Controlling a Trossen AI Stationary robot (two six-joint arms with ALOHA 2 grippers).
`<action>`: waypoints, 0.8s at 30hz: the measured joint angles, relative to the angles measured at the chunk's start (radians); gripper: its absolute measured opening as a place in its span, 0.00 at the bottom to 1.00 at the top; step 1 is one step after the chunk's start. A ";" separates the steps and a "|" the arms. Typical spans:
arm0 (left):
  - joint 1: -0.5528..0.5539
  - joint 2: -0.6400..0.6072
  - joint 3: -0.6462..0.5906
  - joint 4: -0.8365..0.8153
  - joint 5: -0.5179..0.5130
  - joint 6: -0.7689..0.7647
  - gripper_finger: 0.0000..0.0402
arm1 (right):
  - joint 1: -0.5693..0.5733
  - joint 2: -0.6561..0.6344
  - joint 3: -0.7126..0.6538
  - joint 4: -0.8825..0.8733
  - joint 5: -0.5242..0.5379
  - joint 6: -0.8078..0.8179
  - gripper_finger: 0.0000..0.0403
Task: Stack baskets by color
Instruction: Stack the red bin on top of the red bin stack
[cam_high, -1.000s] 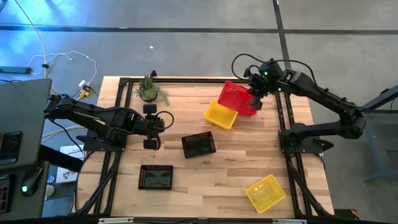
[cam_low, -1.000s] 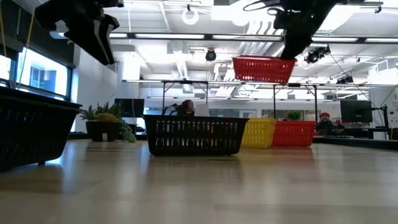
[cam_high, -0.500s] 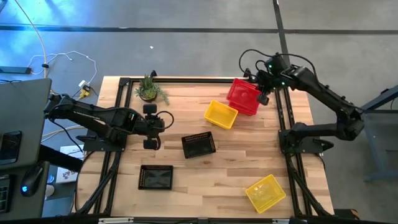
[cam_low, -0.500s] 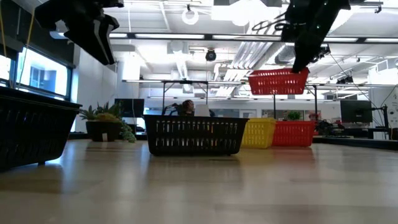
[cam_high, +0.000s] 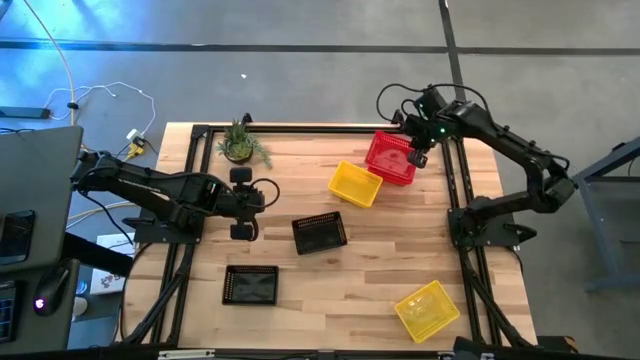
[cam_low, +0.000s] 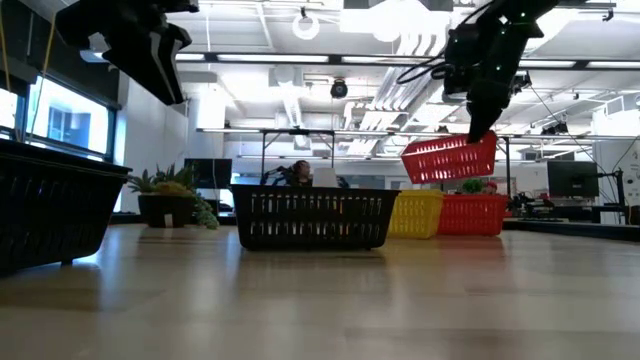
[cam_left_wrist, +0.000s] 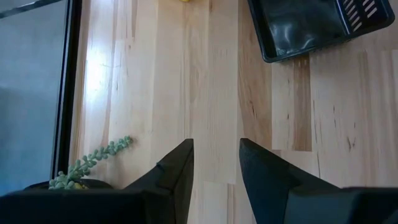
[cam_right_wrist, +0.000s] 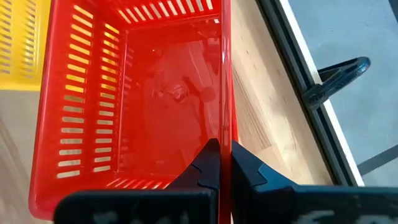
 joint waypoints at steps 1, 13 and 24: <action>0.000 0.000 0.000 0.000 0.000 0.000 0.29 | -0.006 0.002 0.000 0.004 -0.006 -0.006 0.00; 0.000 0.000 0.000 0.000 -0.001 0.000 0.29 | -0.109 0.002 -0.120 0.083 -0.085 -0.013 0.00; 0.000 0.000 0.001 0.000 -0.002 0.008 0.29 | -0.126 0.002 -0.146 0.128 -0.089 -0.050 0.00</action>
